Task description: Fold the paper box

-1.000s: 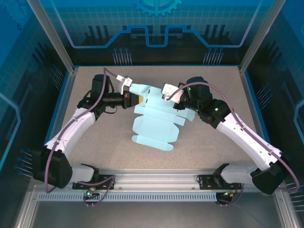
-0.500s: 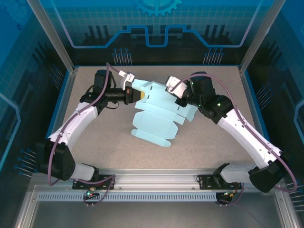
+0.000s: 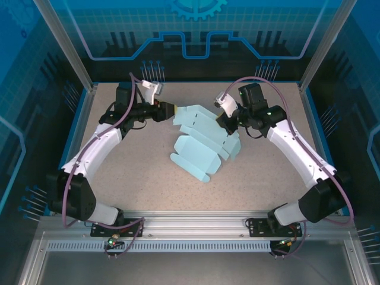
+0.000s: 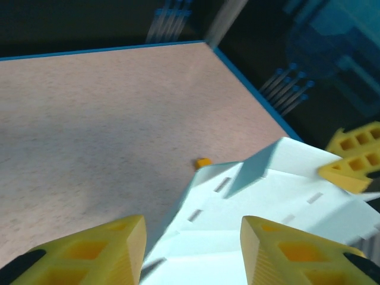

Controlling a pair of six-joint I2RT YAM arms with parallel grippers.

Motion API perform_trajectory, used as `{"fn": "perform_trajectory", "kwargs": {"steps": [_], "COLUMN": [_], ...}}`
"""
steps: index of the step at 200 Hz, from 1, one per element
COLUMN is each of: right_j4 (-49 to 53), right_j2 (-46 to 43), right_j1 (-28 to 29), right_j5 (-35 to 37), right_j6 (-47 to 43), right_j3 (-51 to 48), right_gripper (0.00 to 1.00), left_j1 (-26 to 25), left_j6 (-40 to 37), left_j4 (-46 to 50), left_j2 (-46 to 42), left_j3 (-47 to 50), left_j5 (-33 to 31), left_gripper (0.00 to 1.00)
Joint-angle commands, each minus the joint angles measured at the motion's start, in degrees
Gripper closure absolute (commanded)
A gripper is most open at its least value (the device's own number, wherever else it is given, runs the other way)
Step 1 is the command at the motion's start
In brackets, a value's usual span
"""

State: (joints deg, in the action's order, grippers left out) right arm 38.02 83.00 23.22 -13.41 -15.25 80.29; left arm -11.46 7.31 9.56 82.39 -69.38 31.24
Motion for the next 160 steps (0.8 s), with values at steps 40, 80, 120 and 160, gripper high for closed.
{"fn": "perform_trajectory", "kwargs": {"steps": [40, 80, 120, 160], "right_j4": [-6.05, -9.76, -11.82, -12.85], "right_j2": [6.81, 10.9, 12.78, 13.63], "right_j1": [-3.42, -4.0, -3.96, -4.06], "right_j5": [1.38, 3.64, 5.21, 6.02], "right_j6": [11.46, 12.78, 12.28, 12.07], "right_j3": [-4.01, -6.28, -7.82, -8.98], "right_gripper": [0.98, 0.98, 0.98, 0.97], "left_j1": [-0.01, -10.73, -17.81, -23.03], "left_j6": [11.6, 11.57, 13.06, 10.3], "left_j4": [-5.47, -11.31, -16.03, -21.49], "left_j2": [-8.48, -8.28, 3.05, 15.26], "left_j3": [10.38, 18.67, 18.13, 15.08], "left_j5": [-8.8, -14.18, -16.07, -18.82], "left_gripper": [0.52, 0.51, 0.53, 0.57]}}
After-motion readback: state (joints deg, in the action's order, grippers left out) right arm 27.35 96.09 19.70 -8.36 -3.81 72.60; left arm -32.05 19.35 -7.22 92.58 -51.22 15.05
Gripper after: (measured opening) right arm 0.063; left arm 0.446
